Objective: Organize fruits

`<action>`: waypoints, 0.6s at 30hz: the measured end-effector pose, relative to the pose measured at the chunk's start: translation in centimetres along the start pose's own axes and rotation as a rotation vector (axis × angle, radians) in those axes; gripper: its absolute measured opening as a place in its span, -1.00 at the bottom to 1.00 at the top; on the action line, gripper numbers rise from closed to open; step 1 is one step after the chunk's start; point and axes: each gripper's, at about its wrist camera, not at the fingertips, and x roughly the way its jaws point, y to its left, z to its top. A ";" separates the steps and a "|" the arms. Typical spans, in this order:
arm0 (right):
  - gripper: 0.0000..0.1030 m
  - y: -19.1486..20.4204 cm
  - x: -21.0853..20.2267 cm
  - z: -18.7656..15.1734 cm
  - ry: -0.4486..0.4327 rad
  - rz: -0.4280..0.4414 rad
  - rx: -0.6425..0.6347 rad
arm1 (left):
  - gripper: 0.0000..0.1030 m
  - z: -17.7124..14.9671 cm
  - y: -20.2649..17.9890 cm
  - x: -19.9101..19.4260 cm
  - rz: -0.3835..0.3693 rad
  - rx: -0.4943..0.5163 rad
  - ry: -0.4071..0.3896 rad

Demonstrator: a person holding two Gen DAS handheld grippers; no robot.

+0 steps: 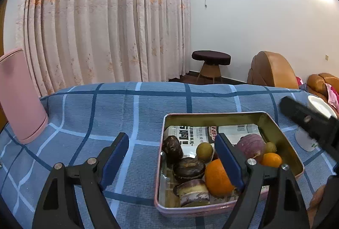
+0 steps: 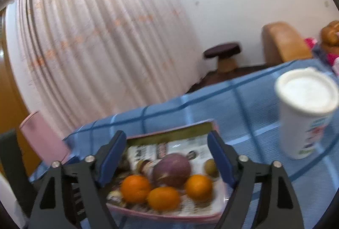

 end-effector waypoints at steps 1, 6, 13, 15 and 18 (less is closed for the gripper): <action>0.75 0.1 -0.4 0.0 -0.028 -0.024 -0.010 | 0.63 -0.1 0.1 -0.1 0.010 0.002 -0.007; 0.98 1.2 -2.7 -0.4 -0.179 -0.115 -0.069 | 0.63 -0.6 0.4 -0.6 0.051 0.043 -0.051; 1.00 3.3 -3.5 -1.5 -0.167 -0.209 -0.172 | 0.63 -1.3 1.2 -1.8 0.059 0.040 -0.071; 1.00 4.1 -3.8 -1.9 -0.169 -0.217 -0.200 | 0.63 -1.5 1.6 -2.2 0.055 0.025 -0.080; 1.00 4.8 -4.4 -2.4 -0.174 -0.228 -0.220 | 0.63 -1.8 1.8 -2.7 0.043 0.025 -0.079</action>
